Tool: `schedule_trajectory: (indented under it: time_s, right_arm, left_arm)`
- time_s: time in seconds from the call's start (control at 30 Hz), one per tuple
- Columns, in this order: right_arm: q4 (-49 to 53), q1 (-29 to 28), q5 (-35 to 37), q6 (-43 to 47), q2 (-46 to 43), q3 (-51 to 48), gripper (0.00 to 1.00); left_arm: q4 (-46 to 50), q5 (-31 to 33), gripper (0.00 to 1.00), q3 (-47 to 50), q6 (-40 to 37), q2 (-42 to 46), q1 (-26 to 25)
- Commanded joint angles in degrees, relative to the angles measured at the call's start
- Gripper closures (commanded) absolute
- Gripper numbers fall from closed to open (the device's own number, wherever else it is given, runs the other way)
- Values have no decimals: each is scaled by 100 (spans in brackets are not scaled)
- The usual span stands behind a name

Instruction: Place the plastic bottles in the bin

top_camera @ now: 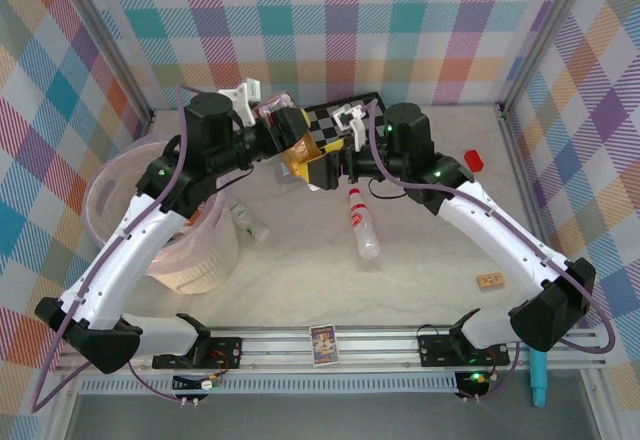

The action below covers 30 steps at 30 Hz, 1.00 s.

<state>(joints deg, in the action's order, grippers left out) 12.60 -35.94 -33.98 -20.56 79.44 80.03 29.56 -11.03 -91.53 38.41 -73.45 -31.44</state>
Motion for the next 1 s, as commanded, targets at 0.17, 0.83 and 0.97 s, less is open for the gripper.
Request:
schedule_trajectory:
  time_s: [0.17, 0.83, 0.97]
  right_arm:
    - [1485, 562, 1023, 425, -130, 259, 1]
    - [1857, 986, 695, 648, 578, 22, 1]
    - [1783, 1058, 526, 537, 779, -14, 1]
  left_arm:
    - [2861, 757, 38, -1822, -1373, 50, 1211]
    - [4784, 1552, 48, -1080, -2811, 636, 5266]
    - [5139, 1995, 51, -738, -2969, 605, 5268]
